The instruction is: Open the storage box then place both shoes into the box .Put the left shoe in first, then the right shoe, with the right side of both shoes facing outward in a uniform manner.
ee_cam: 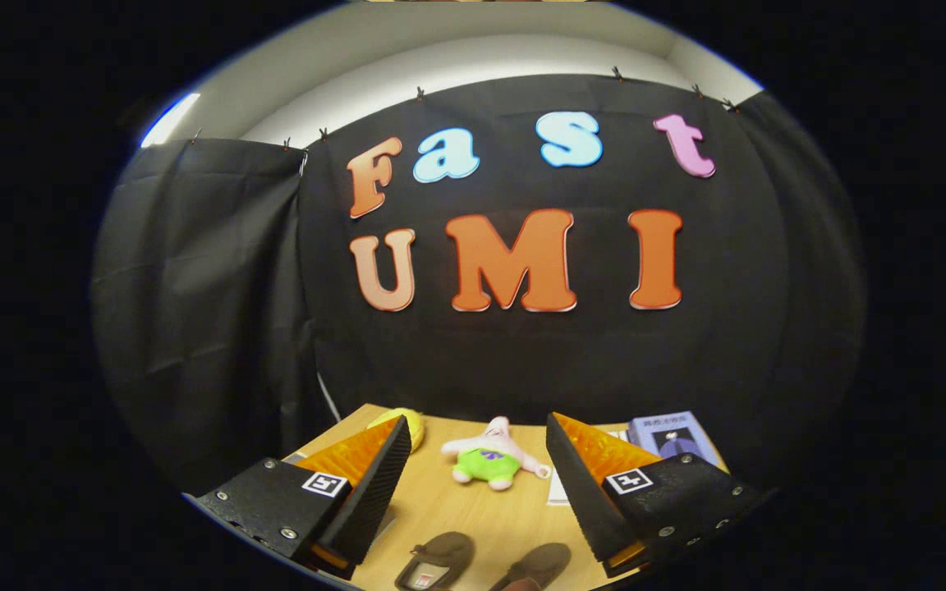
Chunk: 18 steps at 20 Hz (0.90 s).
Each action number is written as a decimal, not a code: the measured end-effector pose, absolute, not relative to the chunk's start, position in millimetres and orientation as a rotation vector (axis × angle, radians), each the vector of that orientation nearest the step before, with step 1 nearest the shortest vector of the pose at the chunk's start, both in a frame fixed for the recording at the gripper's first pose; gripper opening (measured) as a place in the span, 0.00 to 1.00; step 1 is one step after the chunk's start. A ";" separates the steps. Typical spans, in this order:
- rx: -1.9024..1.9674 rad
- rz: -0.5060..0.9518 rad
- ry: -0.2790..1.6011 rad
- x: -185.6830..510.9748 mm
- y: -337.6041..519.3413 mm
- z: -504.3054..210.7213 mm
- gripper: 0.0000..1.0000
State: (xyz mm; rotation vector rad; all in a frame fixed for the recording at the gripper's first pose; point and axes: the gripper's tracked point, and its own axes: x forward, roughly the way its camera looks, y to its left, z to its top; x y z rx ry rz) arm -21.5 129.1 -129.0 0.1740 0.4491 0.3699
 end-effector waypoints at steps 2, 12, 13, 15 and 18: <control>0.217 0.433 0.541 -33.3 150.7 -150.7 0.98; 0.349 0.679 0.945 -93.5 246.0 -244.7 0.98; 0.363 0.695 0.981 -100.8 255.6 -253.6 0.98; 0.397 0.763 1.099 -122.5 276.5 -270.7 0.97; 0.525 0.818 1.221 -145.4 301.5 -287.3 0.97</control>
